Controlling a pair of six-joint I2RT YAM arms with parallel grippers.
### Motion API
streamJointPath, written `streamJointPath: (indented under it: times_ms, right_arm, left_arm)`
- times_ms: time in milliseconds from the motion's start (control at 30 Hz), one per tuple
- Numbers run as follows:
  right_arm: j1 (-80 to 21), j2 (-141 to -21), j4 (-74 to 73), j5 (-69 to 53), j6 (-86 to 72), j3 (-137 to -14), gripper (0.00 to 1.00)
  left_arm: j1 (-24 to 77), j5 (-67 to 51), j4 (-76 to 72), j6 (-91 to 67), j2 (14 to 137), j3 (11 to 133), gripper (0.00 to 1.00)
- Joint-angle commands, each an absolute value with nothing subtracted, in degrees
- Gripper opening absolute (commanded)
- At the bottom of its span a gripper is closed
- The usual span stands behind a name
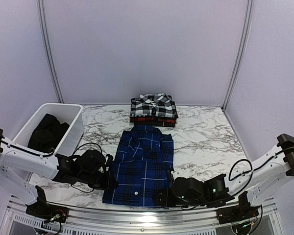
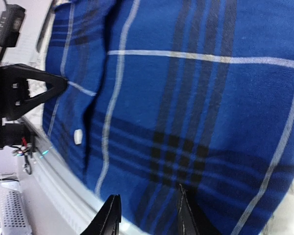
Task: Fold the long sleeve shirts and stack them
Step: Pick up the 2/3-rectangle-folded shirt from the center of the board.
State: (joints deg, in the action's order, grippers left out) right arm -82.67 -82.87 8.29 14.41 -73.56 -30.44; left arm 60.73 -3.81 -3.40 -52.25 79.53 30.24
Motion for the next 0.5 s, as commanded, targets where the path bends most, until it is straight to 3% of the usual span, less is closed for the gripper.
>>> streamJointPath:
  times_ms: [0,167,467]
  right_arm:
    - [-84.7,-75.8,1.6,18.4,-75.7,-30.4,0.36]
    - [-88.1,-70.7,-4.3,19.6,-77.3,-28.9,0.38]
    - [-88.7,-69.6,-1.1,16.1,-81.4,-20.3,0.36]
  left_arm:
    - [62.3,0.4,3.3,-52.9,73.2,32.0,0.09]
    - [63.3,2.3,7.2,-55.7,62.8,28.8,0.19]
    - [67.0,3.8,10.0,-61.3,55.2,22.3,0.19]
